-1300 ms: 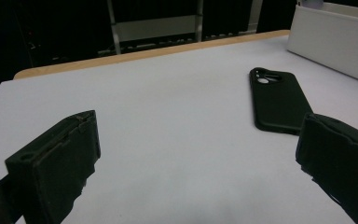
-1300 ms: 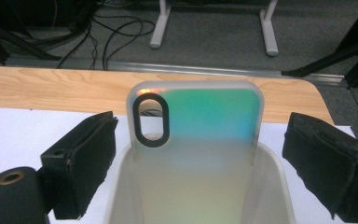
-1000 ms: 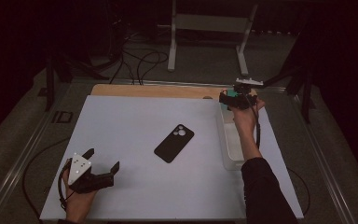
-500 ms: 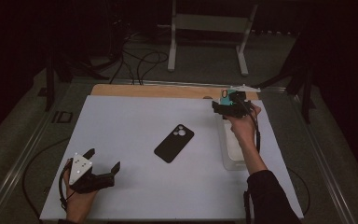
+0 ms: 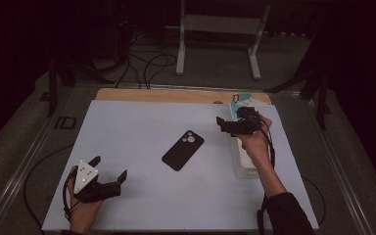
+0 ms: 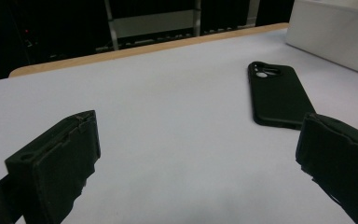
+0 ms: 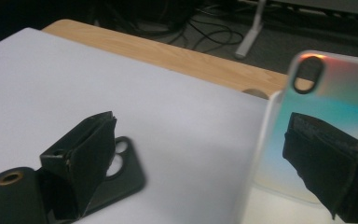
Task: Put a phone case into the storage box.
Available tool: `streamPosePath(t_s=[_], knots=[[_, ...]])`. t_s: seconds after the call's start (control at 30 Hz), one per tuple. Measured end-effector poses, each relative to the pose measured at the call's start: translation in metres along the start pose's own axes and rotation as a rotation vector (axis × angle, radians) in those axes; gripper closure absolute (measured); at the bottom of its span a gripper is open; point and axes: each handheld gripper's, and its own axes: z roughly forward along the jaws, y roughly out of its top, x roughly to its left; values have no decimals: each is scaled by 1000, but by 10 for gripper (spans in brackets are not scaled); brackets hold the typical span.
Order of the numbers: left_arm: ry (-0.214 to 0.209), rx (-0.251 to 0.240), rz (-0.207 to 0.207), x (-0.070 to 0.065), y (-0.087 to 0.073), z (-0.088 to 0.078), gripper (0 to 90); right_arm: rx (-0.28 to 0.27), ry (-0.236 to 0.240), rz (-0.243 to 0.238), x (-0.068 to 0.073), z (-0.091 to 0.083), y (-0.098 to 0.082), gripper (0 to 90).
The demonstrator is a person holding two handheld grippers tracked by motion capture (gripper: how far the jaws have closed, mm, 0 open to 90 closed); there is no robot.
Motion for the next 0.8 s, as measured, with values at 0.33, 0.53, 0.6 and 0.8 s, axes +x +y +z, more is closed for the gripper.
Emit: streamPosePath(t_s=[0.33,0.53,0.6,0.8], knots=[[-12,13,4,-2,1,2,3,-29,56,-56,27,-18,-18,94],[-19,18,5,-2,2,3,4,-73,81,-63,36,-35,-30,95],[-27,24,4,-3,3,4,4,-78,86,-68,37,-39,-33,95],[-59,61,25,-5,3,8,3,-104,81,-61,33,-52,-48,97]])
